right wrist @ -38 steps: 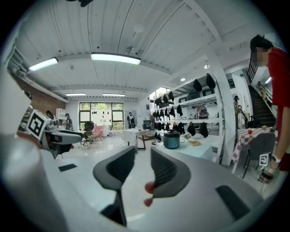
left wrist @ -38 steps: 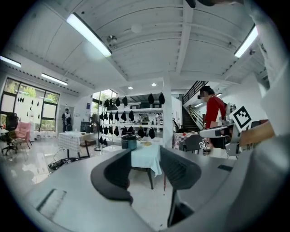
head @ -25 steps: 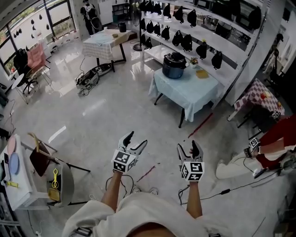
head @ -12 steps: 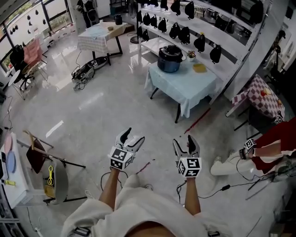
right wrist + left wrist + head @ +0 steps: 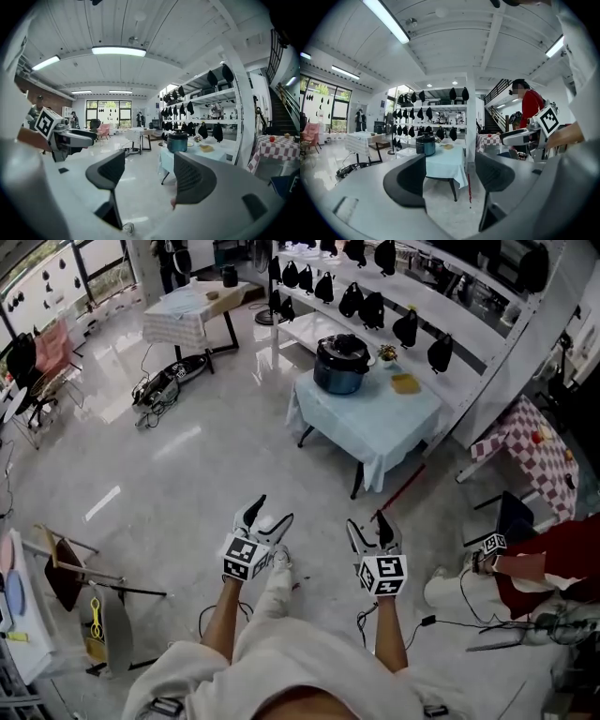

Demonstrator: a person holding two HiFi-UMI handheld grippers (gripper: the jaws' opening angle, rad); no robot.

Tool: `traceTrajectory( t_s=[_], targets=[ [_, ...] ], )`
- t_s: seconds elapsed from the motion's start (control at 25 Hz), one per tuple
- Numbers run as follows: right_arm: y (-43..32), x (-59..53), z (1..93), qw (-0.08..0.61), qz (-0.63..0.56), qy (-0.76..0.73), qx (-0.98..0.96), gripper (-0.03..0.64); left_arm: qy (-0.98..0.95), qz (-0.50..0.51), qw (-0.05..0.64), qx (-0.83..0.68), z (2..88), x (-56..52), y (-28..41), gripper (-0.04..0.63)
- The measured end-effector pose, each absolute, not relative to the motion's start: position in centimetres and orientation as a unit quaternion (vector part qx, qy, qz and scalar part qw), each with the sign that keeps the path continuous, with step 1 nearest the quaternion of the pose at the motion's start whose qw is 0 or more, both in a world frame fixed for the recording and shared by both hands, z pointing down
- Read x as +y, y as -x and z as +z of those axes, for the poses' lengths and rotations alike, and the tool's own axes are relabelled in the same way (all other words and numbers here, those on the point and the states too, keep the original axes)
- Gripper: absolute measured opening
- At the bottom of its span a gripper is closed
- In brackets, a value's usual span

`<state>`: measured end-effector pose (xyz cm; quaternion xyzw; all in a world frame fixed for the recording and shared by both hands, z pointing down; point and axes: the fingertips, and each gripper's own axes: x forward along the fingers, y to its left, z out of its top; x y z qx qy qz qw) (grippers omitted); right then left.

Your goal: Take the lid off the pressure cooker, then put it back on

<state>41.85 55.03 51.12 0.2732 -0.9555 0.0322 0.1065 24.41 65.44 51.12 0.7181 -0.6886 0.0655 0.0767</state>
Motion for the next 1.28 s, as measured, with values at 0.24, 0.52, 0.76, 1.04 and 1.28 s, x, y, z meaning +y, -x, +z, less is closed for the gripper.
traceTrajectory(
  t_s=[0.24,0.52,0.76,1.04,1.28],
  targets=[
    [-34.4,46.1,50.3,0.116,0.033,-0.283,-0.951,0.307,-0.733,0.045,0.078,-0.674,50.6,55.4,-17.3,0.31],
    [-25.9,35.1,47.7,0.1,0.027,-0.306,-0.946,0.307,-0.745,0.038,0.063,-0.663,48.3,44.5,-7.9,0.31],
    [-21.0,28.3,48.8,0.103,0.032,-0.316,-0.942,0.307,-0.753,0.047,0.067,-0.652,48.9,37.2,-2.8,0.31],
    [-17.4,21.0,51.2,0.114,0.051,-0.326,-0.937,0.307,-0.756,0.067,0.09,-0.644,51.7,31.0,0.9,0.31],
    [-13.9,12.9,52.6,0.121,0.056,-0.316,-0.939,0.307,-0.744,0.073,0.097,-0.657,52.6,23.8,4.8,0.31]
  ],
)
